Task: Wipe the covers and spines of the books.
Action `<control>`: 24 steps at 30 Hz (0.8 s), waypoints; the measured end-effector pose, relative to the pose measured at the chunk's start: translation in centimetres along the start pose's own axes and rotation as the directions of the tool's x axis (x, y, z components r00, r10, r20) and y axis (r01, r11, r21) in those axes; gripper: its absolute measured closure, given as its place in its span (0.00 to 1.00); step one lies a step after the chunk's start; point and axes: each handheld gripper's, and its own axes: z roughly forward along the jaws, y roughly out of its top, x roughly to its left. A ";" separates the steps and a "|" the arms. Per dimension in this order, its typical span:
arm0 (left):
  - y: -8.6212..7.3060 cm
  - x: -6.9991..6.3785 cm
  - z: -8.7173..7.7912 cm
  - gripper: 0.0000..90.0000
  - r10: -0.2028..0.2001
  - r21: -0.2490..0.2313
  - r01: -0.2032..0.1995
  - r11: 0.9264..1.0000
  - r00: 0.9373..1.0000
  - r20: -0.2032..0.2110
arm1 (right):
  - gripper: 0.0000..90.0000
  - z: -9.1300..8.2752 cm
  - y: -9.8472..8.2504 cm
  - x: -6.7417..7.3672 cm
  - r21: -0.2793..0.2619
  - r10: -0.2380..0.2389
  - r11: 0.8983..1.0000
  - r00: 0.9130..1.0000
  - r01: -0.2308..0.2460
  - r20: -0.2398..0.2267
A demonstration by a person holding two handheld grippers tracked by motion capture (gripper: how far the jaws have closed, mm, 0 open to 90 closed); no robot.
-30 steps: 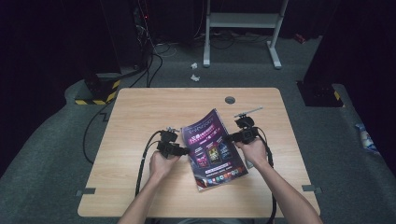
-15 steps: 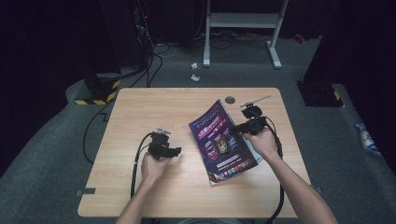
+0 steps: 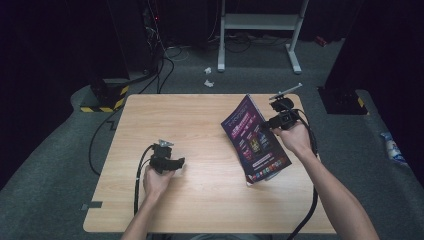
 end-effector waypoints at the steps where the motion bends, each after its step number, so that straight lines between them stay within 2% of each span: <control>1: -0.1 0.1 0.0 0.41 -0.003 -0.003 0.003 1.000 1.000 -0.003 | 0.93 -0.2 0.1 -0.2 0.005 0.003 1.000 1.000 -0.003 0.012; 4: -0.6 0.6 0.0 0.41 -0.017 -0.011 0.017 1.000 1.000 -0.013 | 0.93 -0.6 0.5 -0.8 0.018 0.011 1.000 0.999 -0.012 0.048; 5: -0.8 0.8 -0.1 0.41 -0.020 -0.022 0.019 1.000 1.000 -0.023 | 0.93 -0.9 0.8 -1.2 0.030 0.021 0.999 0.997 -0.023 0.076; 8: -1.1 1.2 -0.2 0.41 -0.023 -0.030 0.022 0.999 0.999 -0.036 | 0.93 -1.1 1.0 -1.6 0.041 0.027 0.999 0.994 -0.032 0.102; 10: -1.2 1.1 -0.2 0.39 -0.004 -0.028 0.003 1.000 0.998 -0.065 | 0.93 -1.3 1.3 -2.0 0.058 0.033 0.997 0.990 -0.041 0.136; 11: -1.6 1.1 -0.2 0.39 0.023 -0.039 -0.026 0.999 0.996 -0.084 | 0.93 -1.4 1.5 -2.4 0.065 0.032 0.997 0.986 -0.043 0.162; 12: -1.6 1.1 -0.2 0.39 0.023 -0.039 -0.026 0.999 0.996 -0.084 | 0.93 -1.4 1.5 -2.4 0.065 0.032 0.997 0.986 -0.043 0.162; 14: -2.0 1.2 -0.3 0.39 0.019 -0.068 -0.025 0.997 0.996 -0.087 | 0.93 -1.4 1.8 -2.8 0.080 0.039 0.995 0.980 -0.055 0.195; 15: -2.2 1.3 -0.3 0.39 0.014 -0.077 -0.020 0.997 0.996 -0.084 | 0.93 -1.3 2.0 -3.1 0.099 0.045 0.993 0.974 -0.068 0.221; 16: -2.4 1.4 -0.3 0.39 0.014 -0.088 -0.021 0.996 0.996 -0.086 | 0.93 -1.3 2.0 -3.1 0.099 0.045 0.993 0.974 -0.068 0.221; 17: -2.5 1.4 -0.3 0.39 0.014 -0.099 -0.022 0.995 0.996 -0.083 | 0.93 -1.1 2.2 -3.2 0.111 0.041 0.991 0.969 -0.070 0.244; 22: -3.4 1.5 -0.2 0.39 -0.002 -0.170 -0.011 0.985 0.997 -0.078 | 0.93 -0.4 2.7 -2.7 0.134 0.033 0.988 0.963 -0.071 0.266; 24: -3.5 1.6 -0.2 0.38 -0.010 -0.181 -0.003 0.983 0.997 -0.073 | 0.93 -0.2 3.0 -2.1 0.140 0.024 0.988 0.963 -0.064 0.270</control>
